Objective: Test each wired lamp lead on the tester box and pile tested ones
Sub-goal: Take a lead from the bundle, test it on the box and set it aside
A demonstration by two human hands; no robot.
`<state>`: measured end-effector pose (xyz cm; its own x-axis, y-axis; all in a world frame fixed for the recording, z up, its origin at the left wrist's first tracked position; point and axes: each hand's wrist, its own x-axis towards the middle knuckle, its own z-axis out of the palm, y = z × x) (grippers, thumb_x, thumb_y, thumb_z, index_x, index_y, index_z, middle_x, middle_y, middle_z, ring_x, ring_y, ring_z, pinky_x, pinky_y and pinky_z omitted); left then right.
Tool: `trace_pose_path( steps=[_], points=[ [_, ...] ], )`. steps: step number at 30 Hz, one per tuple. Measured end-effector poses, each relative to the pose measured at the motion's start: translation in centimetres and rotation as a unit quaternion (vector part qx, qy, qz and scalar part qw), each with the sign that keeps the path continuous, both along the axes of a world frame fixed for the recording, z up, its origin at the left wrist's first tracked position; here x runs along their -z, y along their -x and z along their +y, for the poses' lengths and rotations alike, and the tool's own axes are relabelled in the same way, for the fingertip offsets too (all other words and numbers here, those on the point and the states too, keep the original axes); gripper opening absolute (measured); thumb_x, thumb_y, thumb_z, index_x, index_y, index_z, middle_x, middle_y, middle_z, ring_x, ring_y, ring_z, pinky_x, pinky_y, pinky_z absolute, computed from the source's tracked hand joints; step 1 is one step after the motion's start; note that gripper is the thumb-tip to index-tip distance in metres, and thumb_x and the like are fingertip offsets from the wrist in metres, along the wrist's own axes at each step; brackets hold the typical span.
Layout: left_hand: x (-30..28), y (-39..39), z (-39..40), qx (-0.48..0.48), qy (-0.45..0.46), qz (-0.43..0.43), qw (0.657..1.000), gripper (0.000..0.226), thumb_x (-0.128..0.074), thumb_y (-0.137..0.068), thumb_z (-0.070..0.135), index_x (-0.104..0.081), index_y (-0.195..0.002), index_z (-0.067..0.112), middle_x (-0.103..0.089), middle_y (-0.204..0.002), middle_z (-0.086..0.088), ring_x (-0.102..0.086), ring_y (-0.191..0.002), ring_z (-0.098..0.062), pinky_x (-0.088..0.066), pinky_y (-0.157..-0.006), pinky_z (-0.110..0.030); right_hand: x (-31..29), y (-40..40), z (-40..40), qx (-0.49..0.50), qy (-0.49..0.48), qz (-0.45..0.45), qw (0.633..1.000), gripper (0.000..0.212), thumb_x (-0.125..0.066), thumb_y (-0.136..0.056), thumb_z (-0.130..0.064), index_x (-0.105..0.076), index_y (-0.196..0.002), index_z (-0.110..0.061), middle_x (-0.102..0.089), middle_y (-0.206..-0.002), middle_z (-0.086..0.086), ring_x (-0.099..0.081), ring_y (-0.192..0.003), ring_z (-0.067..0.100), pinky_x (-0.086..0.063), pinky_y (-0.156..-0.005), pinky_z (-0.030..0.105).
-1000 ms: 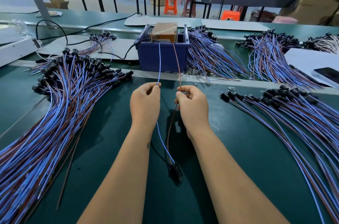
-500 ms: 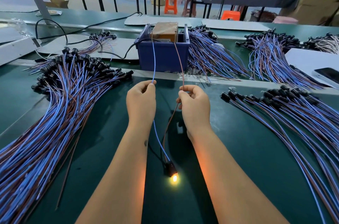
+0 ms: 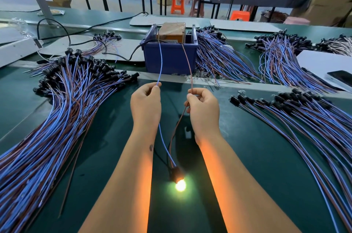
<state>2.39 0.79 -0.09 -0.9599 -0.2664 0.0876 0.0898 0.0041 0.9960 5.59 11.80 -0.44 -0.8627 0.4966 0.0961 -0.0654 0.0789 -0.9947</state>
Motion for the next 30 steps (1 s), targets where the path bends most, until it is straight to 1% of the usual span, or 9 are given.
trace_pose_path(
  steps=[12,16,19,20,22,24,26,28,30],
  points=[
    [0.1,0.0,0.1,0.006,-0.015,-0.003,1.000,0.022,-0.053,-0.095,0.016,-0.072,-0.091,0.027,-0.047,-0.054,0.013,-0.037,-0.041,-0.001,-0.033,-0.040,-0.012,-0.1,0.0,0.0,0.002,0.010,0.015,1.000,0.017,-0.055,-0.092,-0.009,-0.063,-0.090,-0.024,-0.062,-0.070,-0.007,-0.056,-0.063,0.006,-0.051,-0.065,0.030],
    [-0.3,-0.1,0.5,0.067,-0.050,-0.027,0.996,0.018,-0.061,-0.092,0.019,-0.077,-0.087,0.026,-0.070,-0.072,0.015,-0.055,-0.059,0.005,-0.045,-0.055,-0.009,-0.2,-0.2,-0.6,-0.075,-0.066,0.035,0.994,0.020,-0.059,-0.092,-0.008,-0.069,-0.094,-0.026,-0.065,-0.075,0.006,-0.056,-0.068,0.014,-0.052,-0.070,0.039],
    [-0.6,-0.5,1.1,0.118,-0.079,-0.030,0.989,0.018,-0.060,-0.093,0.015,-0.077,-0.087,0.020,-0.071,-0.070,0.009,-0.061,-0.059,-0.001,-0.045,-0.051,-0.012,-0.1,-0.2,-0.9,-0.118,-0.098,0.036,0.987,0.021,-0.061,-0.091,-0.006,-0.073,-0.103,-0.018,-0.070,-0.084,0.017,-0.060,-0.073,0.030,-0.052,-0.073,0.041],
    [-0.6,-0.6,1.1,0.127,-0.084,-0.028,0.988,0.018,-0.060,-0.094,0.015,-0.076,-0.086,0.018,-0.071,-0.069,0.007,-0.062,-0.059,-0.003,-0.047,-0.050,-0.014,-0.1,-0.2,-0.9,-0.124,-0.094,0.036,0.987,0.021,-0.062,-0.091,-0.006,-0.074,-0.102,-0.018,-0.071,-0.084,0.015,-0.061,-0.072,0.027,-0.052,-0.072,0.040],
    [-0.6,-0.6,1.0,0.137,-0.113,-0.035,0.984,0.019,-0.061,-0.093,0.015,-0.076,-0.081,0.017,-0.068,-0.067,0.001,-0.062,-0.061,-0.013,-0.055,-0.055,-0.024,-0.2,-0.2,-0.7,-0.136,-0.059,0.041,0.988,0.020,-0.058,-0.093,-0.005,-0.074,-0.099,-0.017,-0.070,-0.072,-0.003,-0.059,-0.065,0.006,-0.048,-0.063,0.030],
    [-0.5,-0.3,0.7,0.123,-0.141,-0.042,0.981,0.021,-0.061,-0.094,0.016,-0.072,-0.076,0.016,-0.054,-0.057,0.002,-0.050,-0.054,-0.016,-0.053,-0.061,-0.035,-0.3,-0.2,-0.4,-0.163,-0.035,0.042,0.985,0.030,-0.050,-0.095,0.000,-0.071,-0.108,-0.018,-0.064,-0.068,-0.007,-0.054,-0.062,0.004,-0.045,-0.064,0.022],
    [-0.5,0.1,0.4,0.096,-0.170,-0.034,0.980,0.022,-0.058,-0.096,0.014,-0.062,-0.074,0.014,-0.045,-0.051,0.008,-0.038,-0.047,-0.010,-0.042,-0.052,-0.027,-0.3,-0.3,-0.3,-0.209,-0.060,0.051,0.975,0.051,-0.049,-0.091,0.008,-0.062,-0.126,-0.027,-0.058,-0.073,0.003,-0.050,-0.064,0.013,-0.044,-0.064,0.021],
    [-0.5,0.3,0.0,0.076,-0.207,-0.029,0.975,0.025,-0.055,-0.098,0.011,-0.054,-0.073,0.015,-0.046,-0.050,0.009,-0.038,-0.047,-0.007,-0.034,-0.043,-0.018,-0.3,-0.5,-0.6,-0.249,-0.105,0.066,0.961,0.070,-0.062,-0.085,0.009,-0.052,-0.133,-0.041,-0.055,-0.078,0.002,-0.044,-0.060,0.011,-0.042,-0.063,0.017],
    [-0.5,0.5,-0.4,0.061,-0.248,-0.033,0.966,0.027,-0.054,-0.098,0.009,-0.051,-0.072,0.015,-0.048,-0.050,0.009,-0.040,-0.045,-0.005,-0.034,-0.043,-0.016,-0.3,-0.6,-0.8,-0.271,-0.089,0.091,0.954,0.064,-0.069,-0.085,0.001,-0.054,-0.129,-0.043,-0.056,-0.079,-0.001,-0.041,-0.057,0.006,-0.043,-0.063,0.017]
  ],
)
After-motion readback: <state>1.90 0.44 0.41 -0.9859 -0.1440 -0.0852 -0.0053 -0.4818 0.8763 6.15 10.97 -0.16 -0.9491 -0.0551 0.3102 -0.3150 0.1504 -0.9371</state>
